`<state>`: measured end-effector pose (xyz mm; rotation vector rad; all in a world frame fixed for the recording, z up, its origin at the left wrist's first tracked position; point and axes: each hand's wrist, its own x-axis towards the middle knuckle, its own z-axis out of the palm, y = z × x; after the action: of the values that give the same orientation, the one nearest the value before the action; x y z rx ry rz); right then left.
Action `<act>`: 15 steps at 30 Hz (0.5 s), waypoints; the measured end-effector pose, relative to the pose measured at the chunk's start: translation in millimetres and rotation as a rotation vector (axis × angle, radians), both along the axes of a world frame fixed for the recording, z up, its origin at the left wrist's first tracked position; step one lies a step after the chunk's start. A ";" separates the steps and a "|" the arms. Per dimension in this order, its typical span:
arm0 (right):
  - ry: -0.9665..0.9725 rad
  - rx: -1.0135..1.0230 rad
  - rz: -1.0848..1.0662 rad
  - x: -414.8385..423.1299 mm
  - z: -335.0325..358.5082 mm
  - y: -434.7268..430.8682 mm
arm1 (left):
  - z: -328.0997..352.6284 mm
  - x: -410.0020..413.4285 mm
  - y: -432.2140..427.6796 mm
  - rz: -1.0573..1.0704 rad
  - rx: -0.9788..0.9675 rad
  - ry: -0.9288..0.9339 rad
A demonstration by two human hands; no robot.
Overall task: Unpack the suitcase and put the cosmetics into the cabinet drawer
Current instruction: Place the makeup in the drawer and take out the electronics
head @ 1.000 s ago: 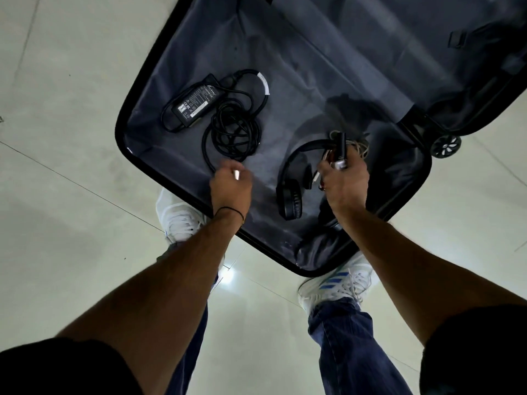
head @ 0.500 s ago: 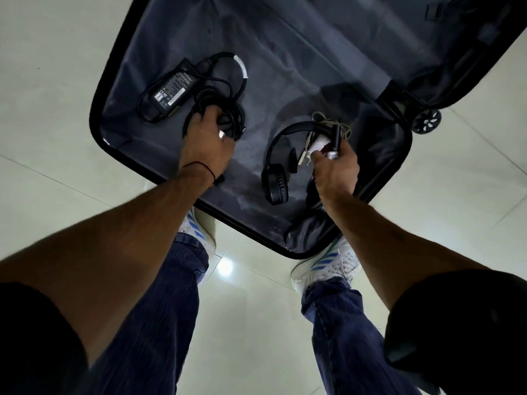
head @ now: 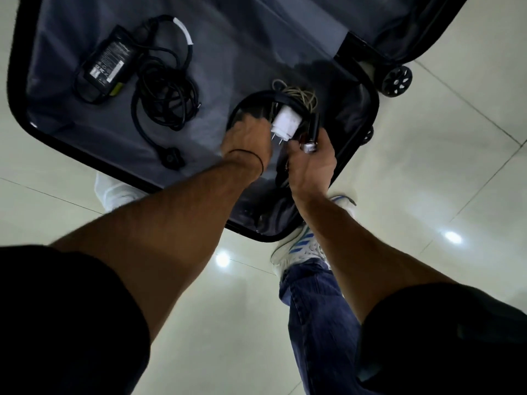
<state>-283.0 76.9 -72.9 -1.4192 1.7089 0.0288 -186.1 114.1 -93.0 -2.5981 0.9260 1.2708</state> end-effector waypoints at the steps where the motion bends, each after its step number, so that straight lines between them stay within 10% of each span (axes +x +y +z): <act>1: -0.011 -0.007 -0.025 -4.7 -0.3 -3.1 | -4.9 -1.5 -5.1 -0.057 0.032 -0.016; 15: -0.153 0.138 -0.064 -27.0 16.8 -18.2 | -2.1 3.4 8.8 0.278 -0.005 0.095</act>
<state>-309.9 58.7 -56.1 -1.2330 1.5944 0.0031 -182.7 122.9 -95.1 -2.7662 0.5939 1.4672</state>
